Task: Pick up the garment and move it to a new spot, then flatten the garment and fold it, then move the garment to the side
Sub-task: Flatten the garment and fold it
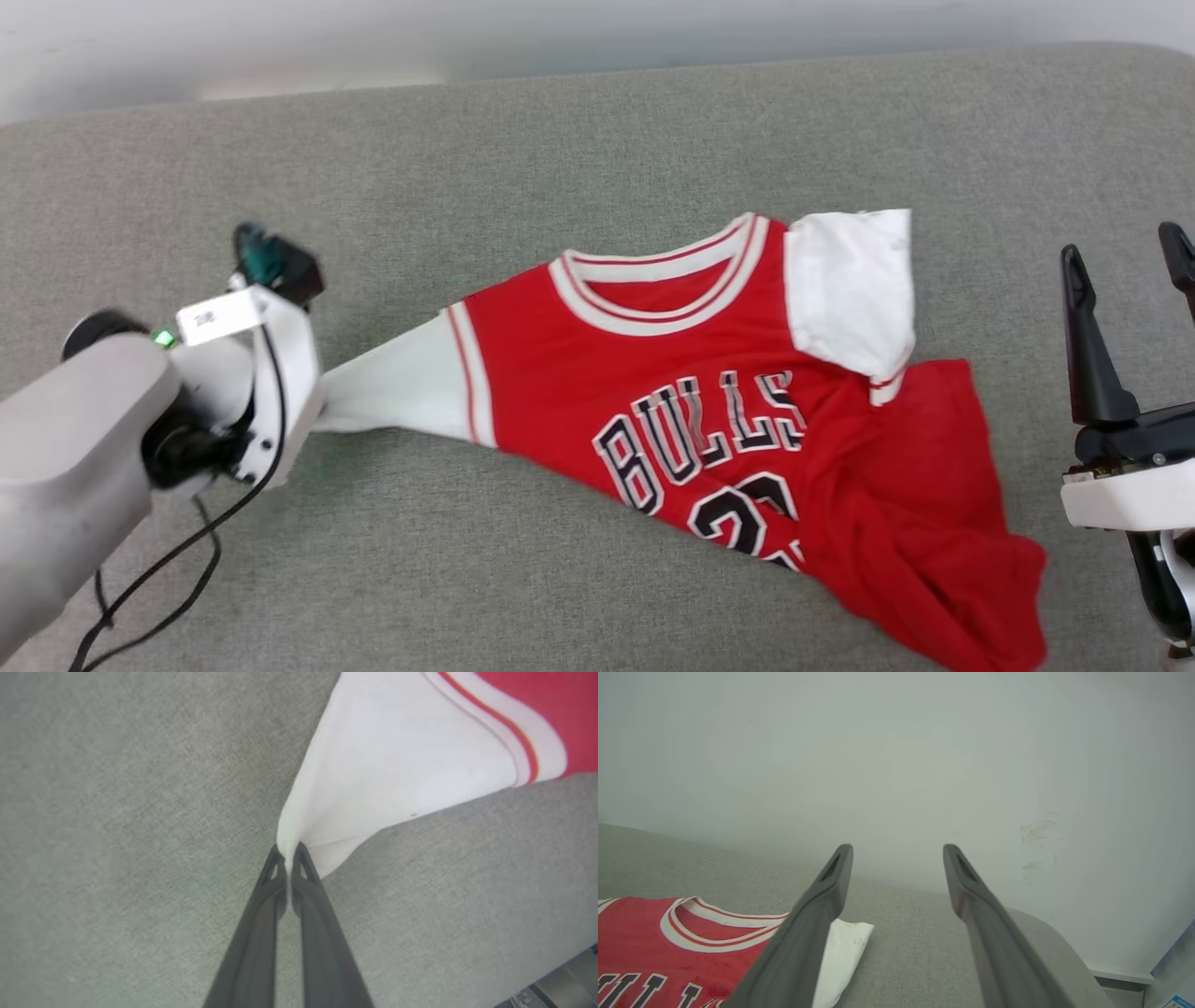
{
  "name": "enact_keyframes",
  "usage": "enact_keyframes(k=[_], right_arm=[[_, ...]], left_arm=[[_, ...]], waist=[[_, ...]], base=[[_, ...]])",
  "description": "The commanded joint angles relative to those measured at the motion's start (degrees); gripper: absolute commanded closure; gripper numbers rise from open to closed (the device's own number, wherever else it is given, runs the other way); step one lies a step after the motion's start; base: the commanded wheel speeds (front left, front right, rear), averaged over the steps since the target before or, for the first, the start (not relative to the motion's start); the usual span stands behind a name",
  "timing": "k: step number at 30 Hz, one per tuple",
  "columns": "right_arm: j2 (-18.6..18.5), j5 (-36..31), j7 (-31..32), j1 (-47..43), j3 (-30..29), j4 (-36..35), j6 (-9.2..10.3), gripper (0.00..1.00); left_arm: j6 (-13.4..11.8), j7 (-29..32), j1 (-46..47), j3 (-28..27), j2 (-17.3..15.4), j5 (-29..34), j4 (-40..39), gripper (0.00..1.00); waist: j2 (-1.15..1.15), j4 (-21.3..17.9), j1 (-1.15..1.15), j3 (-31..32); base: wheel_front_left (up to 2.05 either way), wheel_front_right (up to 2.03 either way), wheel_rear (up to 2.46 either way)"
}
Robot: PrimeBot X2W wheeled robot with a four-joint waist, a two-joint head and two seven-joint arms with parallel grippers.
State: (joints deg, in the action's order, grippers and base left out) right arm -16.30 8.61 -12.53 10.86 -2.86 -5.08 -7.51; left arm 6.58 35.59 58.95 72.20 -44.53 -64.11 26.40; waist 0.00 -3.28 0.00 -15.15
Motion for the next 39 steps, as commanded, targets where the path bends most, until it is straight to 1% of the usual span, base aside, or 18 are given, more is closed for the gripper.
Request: enact_keyframes(k=[1,4,5,6,7,10,12,18,21,25,28,35,39], right_arm=[[-0.4,0.5,0.3,-0.6,0.3,-0.2,0.04,0.0],[-0.6,0.6,0.6,-0.7,0.4,-0.5,0.04,0.0],[-0.6,0.6,0.8,-0.7,0.3,-0.5,0.04,0.0],[-0.6,0.6,0.8,-0.8,0.1,-0.6,0.04,0.0],[-0.6,0.5,1.0,-0.9,0.0,-0.7,0.04,0.0],[-0.5,0.3,1.4,-1.3,-0.3,-1.0,0.04,0.0],[-0.4,0.2,1.6,-1.6,-0.6,-1.3,0.04,0.0],[0.2,0.0,1.8,-1.9,-0.8,-1.9,0.04,0.0],[0.3,-0.1,1.9,-2.0,-0.5,-2.3,0.04,0.0],[0.2,0.0,2.2,-1.5,-0.4,-3.2,0.04,0.0],[0.3,-0.2,2.3,-0.9,-0.6,-3.7,0.04,0.0],[0.7,-0.5,2.0,0.1,-1.0,-4.2,0.04,0.0],[0.9,-0.5,1.7,0.7,-0.9,-3.8,0.04,0.0]], left_arm=[[-0.7,-0.6,-1.8,-0.3,-0.6,-0.8,1.1,1.0],[-1.6,-2.2,-4.2,-0.5,-0.6,-1.9,2.9,1.0],[-1.9,-2.9,-5.0,-0.7,-0.3,-2.3,3.5,0.67],[-2.1,-3.9,-5.5,-0.7,0.2,-2.2,4.0,0.22],[-2.3,-4.8,-5.9,-0.8,0.6,-2.1,4.6,0.0],[-2.1,-7.2,-5.8,-1.1,1.5,-1.4,5.5,0.0],[-1.9,-8.5,-3.9,-1.7,1.6,-0.7,5.4,0.0],[-1.3,-9.1,-0.2,-2.9,1.0,0.0,4.2,0.0],[-1.2,-7.1,2.0,-3.3,0.5,-0.4,3.3,0.0],[-0.6,-1.4,3.4,-2.2,-0.7,-0.8,1.9,0.0],[-0.2,1.5,2.8,-1.6,-0.9,-1.6,1.4,0.0],[0.1,4.7,0.0,-0.4,-0.2,-1.5,2.0,0.0],[0.3,5.5,-2.7,0.6,1.5,-0.5,2.9,0.0]], waist=[[0.0,-0.1,0.0,-0.1],[0.0,-0.3,0.0,-0.1],[0.0,-0.3,0.0,-0.1],[0.0,-0.3,0.0,0.0],[0.0,-0.2,0.0,0.2],[0.0,0.3,0.0,0.9],[0.0,0.6,0.0,1.4],[0.0,1.2,0.0,2.2],[0.0,1.1,0.0,2.1],[0.0,0.5,0.0,1.0],[0.0,-0.2,0.0,-0.4],[0.0,-1.5,0.0,-3.3],[0.0,-1.7,0.0,-3.9]], base=[[0.0,0.0,0.0],[0.0,0.0,0.0],[0.0,0.0,0.0],[0.0,0.0,0.0],[0.0,0.0,0.0],[0.0,0.0,0.0],[0.0,0.0,0.0],[0.0,0.0,0.0],[0.0,0.0,0.0],[0.0,0.0,0.0],[0.0,0.0,0.0],[0.0,0.0,0.0],[0.0,0.0,0.0]])
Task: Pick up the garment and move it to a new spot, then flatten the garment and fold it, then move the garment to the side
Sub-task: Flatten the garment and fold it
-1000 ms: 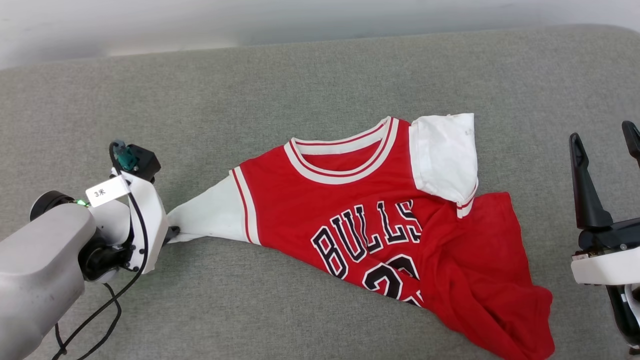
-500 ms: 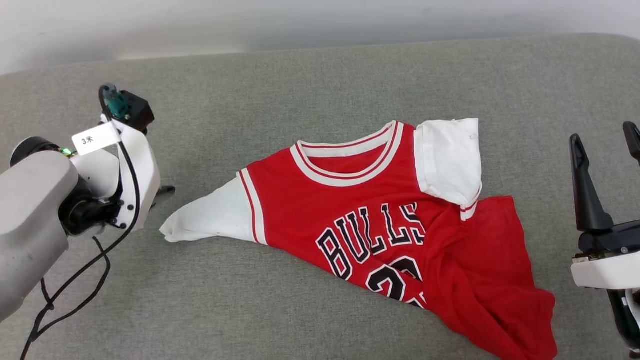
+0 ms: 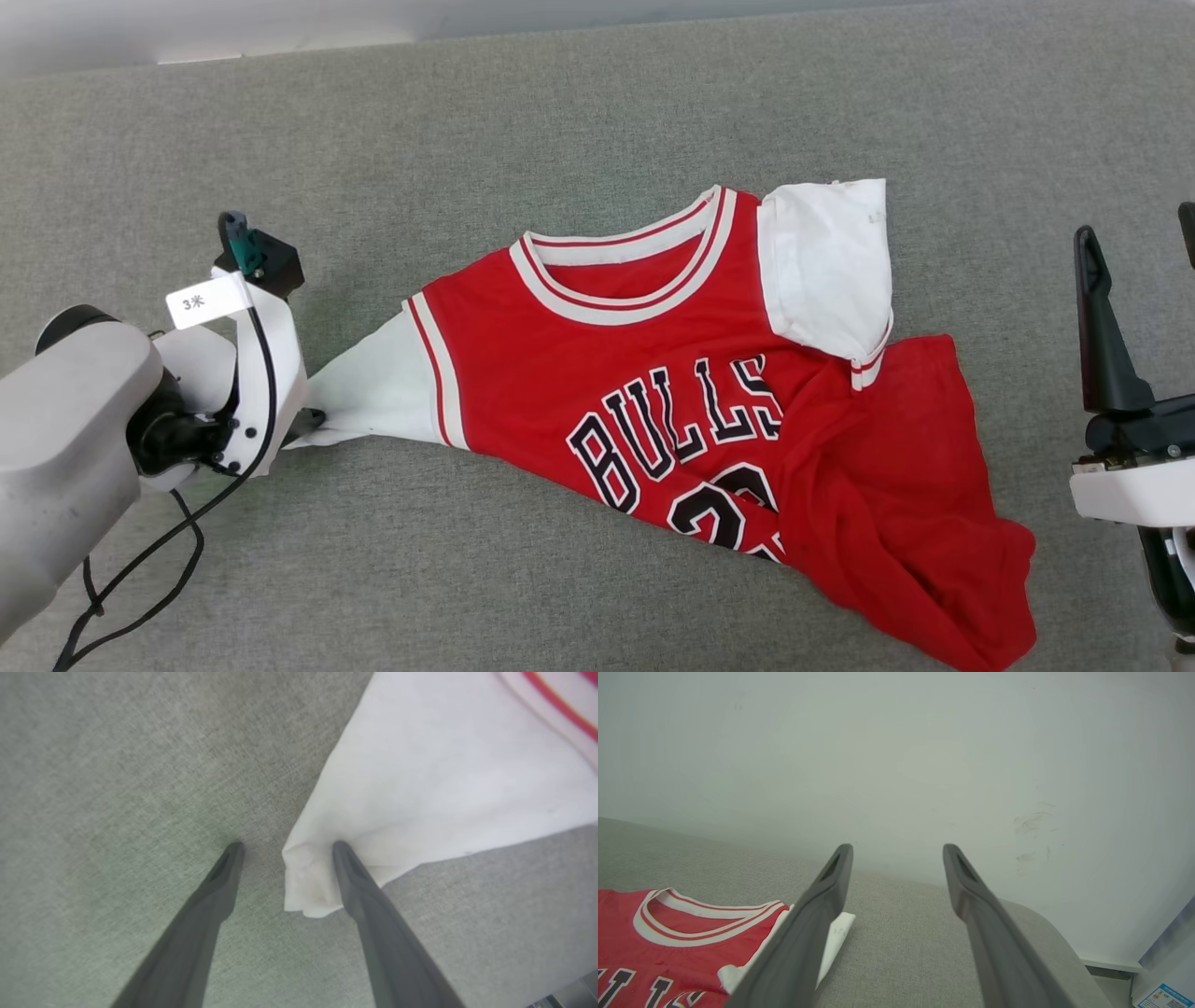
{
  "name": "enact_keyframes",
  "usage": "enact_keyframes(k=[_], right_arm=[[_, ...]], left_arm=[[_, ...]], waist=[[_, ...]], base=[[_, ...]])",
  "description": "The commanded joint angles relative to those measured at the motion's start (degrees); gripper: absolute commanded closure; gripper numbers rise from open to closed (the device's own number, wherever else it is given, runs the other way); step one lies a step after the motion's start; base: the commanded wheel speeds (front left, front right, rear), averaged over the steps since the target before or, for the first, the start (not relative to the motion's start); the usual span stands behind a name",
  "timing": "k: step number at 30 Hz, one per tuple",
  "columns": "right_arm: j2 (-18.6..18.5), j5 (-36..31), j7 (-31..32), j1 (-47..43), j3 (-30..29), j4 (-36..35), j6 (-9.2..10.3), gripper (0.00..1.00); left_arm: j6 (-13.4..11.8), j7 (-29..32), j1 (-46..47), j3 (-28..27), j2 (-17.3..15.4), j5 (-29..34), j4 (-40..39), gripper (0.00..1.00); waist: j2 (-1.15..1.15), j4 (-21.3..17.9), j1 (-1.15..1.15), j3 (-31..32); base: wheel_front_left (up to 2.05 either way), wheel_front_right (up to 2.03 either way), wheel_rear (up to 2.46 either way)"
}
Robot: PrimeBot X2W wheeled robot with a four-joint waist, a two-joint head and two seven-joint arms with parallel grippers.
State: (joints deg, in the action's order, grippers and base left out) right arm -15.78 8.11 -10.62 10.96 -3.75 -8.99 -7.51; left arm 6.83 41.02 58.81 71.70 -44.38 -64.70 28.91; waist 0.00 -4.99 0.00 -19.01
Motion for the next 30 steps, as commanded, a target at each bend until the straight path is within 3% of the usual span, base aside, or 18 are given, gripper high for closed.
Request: enact_keyframes(k=[1,2,7,13,18,23,30], right_arm=[[0.4,-0.1,-0.2,0.7,0.0,0.2,0.04,0.0],[0.4,-0.2,-0.1,0.9,0.1,0.3,0.04,0.0],[-2.3,-0.4,0.7,3.3,-0.1,0.3,0.04,0.0],[-10.5,1.9,7.0,10.8,1.5,0.7,0.04,0.0],[-19.4,9.2,22.0,18.5,9.3,4.1,0.04,0.0],[-29.5,19.3,40.2,27.3,23.1,7.9,0.04,0.0],[-33.5,32.7,60.9,38.8,35.3,14.5,0.04,0.0]], left_arm=[[0.2,-0.1,-3.1,1.2,1.8,0.2,0.5,0.55],[0.2,-0.2,-3.5,1.3,2.2,0.0,0.6,1.0],[0.4,-5.2,-1.8,0.1,1.5,1.6,0.0,1.0],[0.4,-11.5,1.4,-2.0,0.1,3.8,-3.7,1.0],[-0.4,-14.4,3.1,-3.1,-0.3,5.4,-8.4,1.0],[-1.6,-15.4,4.3,-3.5,0.1,6.7,-12.6,1.0],[-2.5,-16.4,6.2,-3.6,1.6,8.6,-15.5,1.0]], waist=[[0.0,-0.1,0.0,-0.1],[0.0,0.0,0.0,0.0],[0.0,0.8,0.0,1.2],[0.0,2.9,0.0,2.7],[0.0,5.1,0.0,2.9],[0.0,7.3,0.0,1.3],[0.0,10.3,0.0,-2.7]], base=[[0.0,0.0,0.0],[0.0,0.0,0.0],[0.0,0.0,0.0],[0.0,0.0,0.0],[0.0,0.0,0.0],[0.0,0.0,0.0],[0.0,0.0,0.0]])
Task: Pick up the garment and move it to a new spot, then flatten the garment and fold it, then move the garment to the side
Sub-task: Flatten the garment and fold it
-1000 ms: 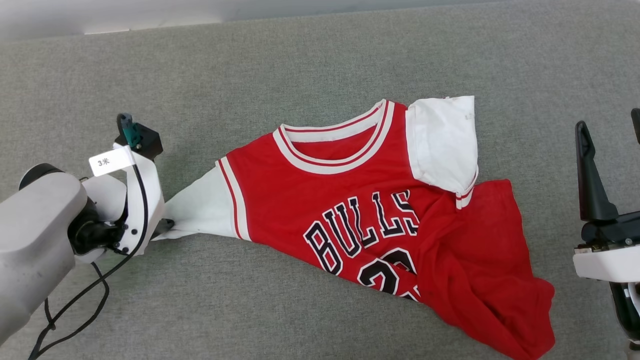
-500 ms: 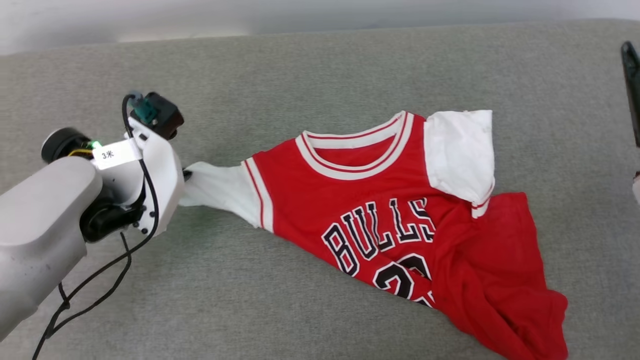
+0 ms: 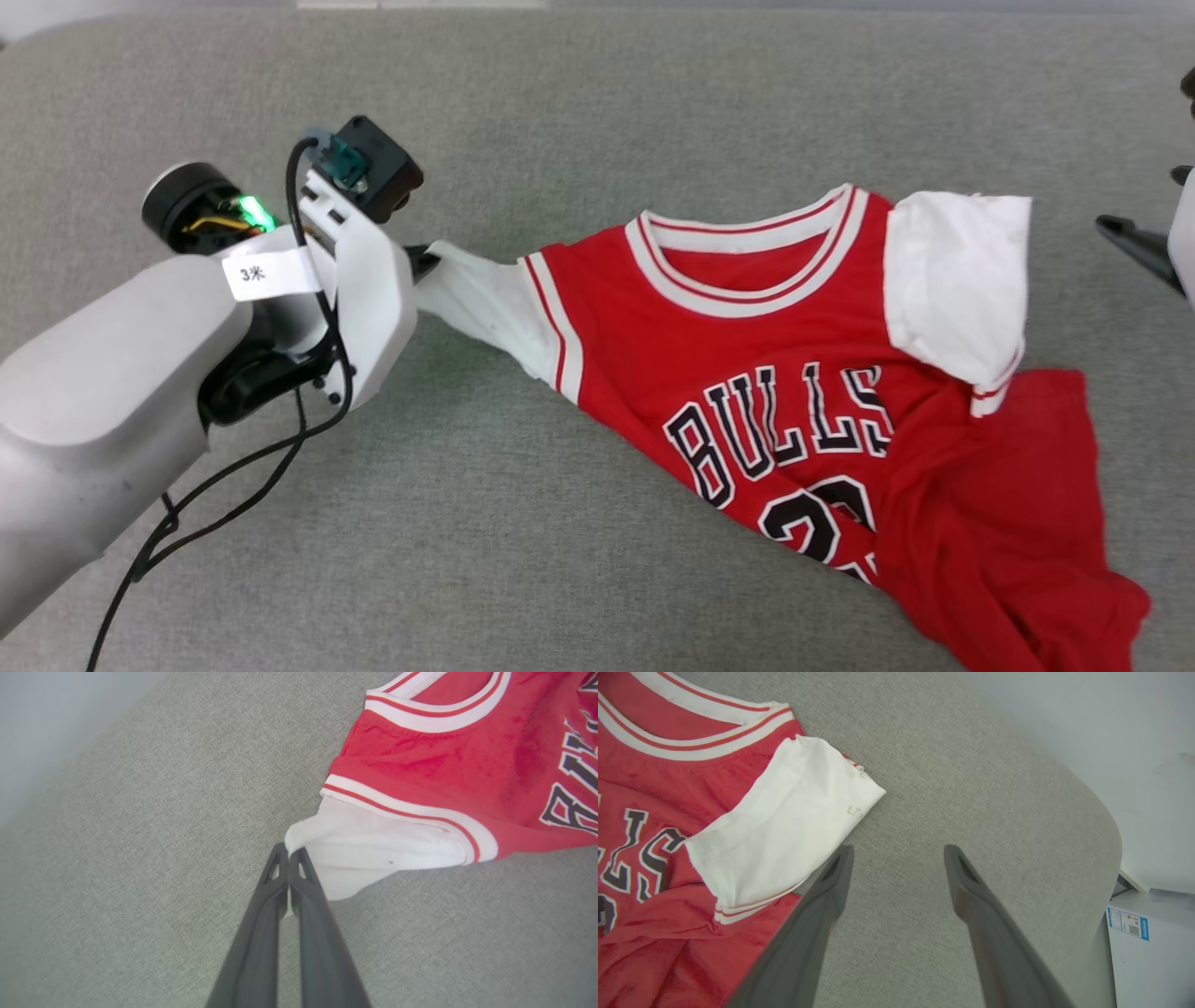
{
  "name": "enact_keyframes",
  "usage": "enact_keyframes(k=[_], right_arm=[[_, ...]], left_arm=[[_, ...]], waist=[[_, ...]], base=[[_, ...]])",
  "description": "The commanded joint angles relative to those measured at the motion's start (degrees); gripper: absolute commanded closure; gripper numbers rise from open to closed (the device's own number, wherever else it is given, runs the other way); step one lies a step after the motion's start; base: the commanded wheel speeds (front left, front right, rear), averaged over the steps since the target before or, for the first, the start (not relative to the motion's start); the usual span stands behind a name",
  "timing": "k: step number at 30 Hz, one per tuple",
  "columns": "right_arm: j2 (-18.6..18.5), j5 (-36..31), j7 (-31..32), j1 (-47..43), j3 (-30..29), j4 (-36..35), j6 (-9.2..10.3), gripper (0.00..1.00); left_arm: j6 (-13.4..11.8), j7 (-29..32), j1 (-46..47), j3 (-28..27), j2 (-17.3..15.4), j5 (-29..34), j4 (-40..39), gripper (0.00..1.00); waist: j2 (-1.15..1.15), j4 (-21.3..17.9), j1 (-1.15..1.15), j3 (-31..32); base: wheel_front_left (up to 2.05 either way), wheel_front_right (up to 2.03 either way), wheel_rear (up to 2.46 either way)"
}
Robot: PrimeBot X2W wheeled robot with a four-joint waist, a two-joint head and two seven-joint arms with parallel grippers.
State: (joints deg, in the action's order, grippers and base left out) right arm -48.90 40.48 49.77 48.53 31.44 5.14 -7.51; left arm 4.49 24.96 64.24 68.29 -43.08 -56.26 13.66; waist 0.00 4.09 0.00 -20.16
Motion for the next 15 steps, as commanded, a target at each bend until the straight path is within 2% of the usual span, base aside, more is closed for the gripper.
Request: enact_keyframes(k=[1,5,11,15], right_arm=[[0.2,2.1,2.7,2.4,0.6,2.0,0.04,0.0],[1.9,4.3,8.1,6.5,2.3,6.9,0.04,0.0],[4.9,4.5,6.5,8.1,4.0,13.2,0.04,0.0],[6.2,5.8,5.7,4.8,8.2,15.7,0.02,0.0]], left_arm=[[-0.3,-0.5,1.1,-0.3,0.5,0.4,-0.5,1.0],[-0.5,-1.6,2.3,-0.8,1.3,1.3,-1.2,1.0],[-0.6,-2.6,3.6,-1.0,2.0,2.4,-1.5,1.0],[-0.7,-3.1,3.9,-1.0,2.1,2.7,-1.2,1.0]], waist=[[0.0,1.7,0.0,-2.2],[0.0,3.2,0.0,-5.0],[0.0,4.6,0.0,-8.5],[0.0,4.7,0.0,-9.9]], base=[[0.0,0.0,0.0],[0.0,0.0,0.0],[0.0,0.0,0.0],[0.0,0.0,0.0]])
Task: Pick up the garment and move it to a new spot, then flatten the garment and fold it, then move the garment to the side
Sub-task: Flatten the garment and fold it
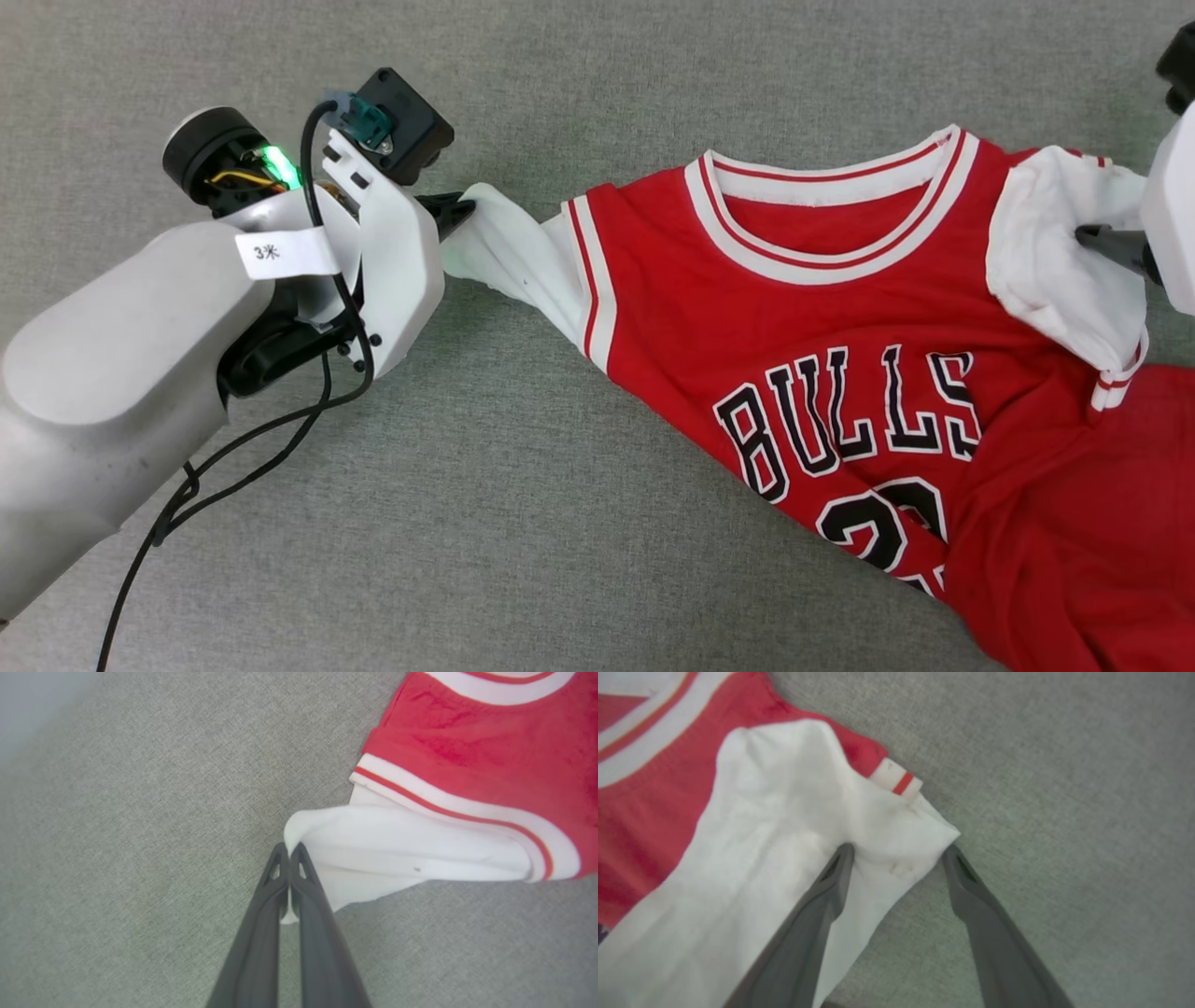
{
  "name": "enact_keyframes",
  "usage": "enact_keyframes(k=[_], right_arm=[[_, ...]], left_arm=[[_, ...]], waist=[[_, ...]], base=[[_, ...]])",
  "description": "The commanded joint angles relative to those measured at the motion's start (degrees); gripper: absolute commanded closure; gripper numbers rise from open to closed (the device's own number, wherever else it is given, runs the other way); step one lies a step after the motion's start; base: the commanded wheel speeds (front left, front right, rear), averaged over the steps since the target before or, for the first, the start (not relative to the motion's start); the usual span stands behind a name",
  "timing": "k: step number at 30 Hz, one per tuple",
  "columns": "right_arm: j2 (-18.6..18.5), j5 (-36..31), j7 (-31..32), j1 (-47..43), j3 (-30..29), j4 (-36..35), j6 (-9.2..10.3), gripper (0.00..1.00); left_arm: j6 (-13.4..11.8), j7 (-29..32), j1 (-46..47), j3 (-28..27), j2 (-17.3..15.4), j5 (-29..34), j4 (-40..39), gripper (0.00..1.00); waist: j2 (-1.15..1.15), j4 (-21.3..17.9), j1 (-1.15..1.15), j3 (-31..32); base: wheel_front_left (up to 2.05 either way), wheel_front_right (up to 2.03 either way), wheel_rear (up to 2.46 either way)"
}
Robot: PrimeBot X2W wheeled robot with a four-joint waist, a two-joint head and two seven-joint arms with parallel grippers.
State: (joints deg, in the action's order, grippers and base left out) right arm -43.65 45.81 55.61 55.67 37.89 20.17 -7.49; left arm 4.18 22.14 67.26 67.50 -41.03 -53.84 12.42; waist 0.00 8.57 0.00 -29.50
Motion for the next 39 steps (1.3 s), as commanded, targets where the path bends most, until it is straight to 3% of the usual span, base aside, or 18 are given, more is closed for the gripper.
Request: enact_keyframes(k=[1,3,5,17,20,27,32,33,39], right_arm=[[1.5,1.0,-0.6,-3.3,2.7,1.1,0.0,0.0],[2.1,2.1,-1.4,-4.3,4.1,2.1,-0.08,0.0],[2.5,2.8,-3.0,-3.9,4.5,2.5,-0.08,1.0],[-0.9,4.6,-20.3,2.7,4.5,-1.4,0.02,1.0],[-3.7,5.9,-25.5,4.7,4.0,-4.4,0.02,1.0],[-5.2,5.6,-31.0,9.3,1.2,-6.1,0.02,1.0],[-4.0,3.1,-32.1,14.5,0.6,-5.9,0.02,1.0],[-2.9,0.7,-32.4,18.9,0.7,-4.3,0.02,1.0],[1.4,-5.4,-34.6,30.0,0.3,2.0,0.02,1.0]], left_arm=[[-0.4,-0.3,0.9,-0.2,0.1,0.2,0.1,1.0],[-0.3,-0.4,0.9,-0.2,-0.1,0.2,0.4,1.0],[-0.2,-0.6,0.8,-0.1,-0.2,0.3,0.8,1.0],[0.2,-5.5,0.4,-1.9,-1.1,-0.1,1.8,1.0],[-0.6,-7.1,2.1,-3.8,-2.4,0.0,0.0,1.0],[-1.6,-7.9,7.5,-6.9,-2.6,0.6,-2.2,1.0],[-2.1,-9.0,13.2,-9.6,-0.9,1.6,-0.9,1.0],[-2.1,-9.5,17.4,-10.7,0.9,2.8,1.5,1.0],[-1.3,-11.4,27.1,-12.8,4.4,5.8,8.6,1.0]], waist=[[0.0,0.1,0.0,-0.7],[0.0,-0.2,0.0,-0.8],[0.0,-0.6,0.0,-0.5],[0.0,-3.5,0.0,9.5],[0.0,-4.5,0.0,13.5],[0.0,-5.5,0.0,15.8],[0.0,-6.4,0.0,14.8],[0.0,-6.6,0.0,13.3],[0.0,-7.2,0.0,9.0]], base=[[0.0,0.0,0.0],[0.0,0.0,0.0],[0.0,0.0,0.0],[0.0,0.0,0.0],[0.0,0.0,0.0],[0.0,0.0,0.0],[0.0,0.0,0.0],[0.0,0.0,0.0],[0.0,0.0,0.0]])
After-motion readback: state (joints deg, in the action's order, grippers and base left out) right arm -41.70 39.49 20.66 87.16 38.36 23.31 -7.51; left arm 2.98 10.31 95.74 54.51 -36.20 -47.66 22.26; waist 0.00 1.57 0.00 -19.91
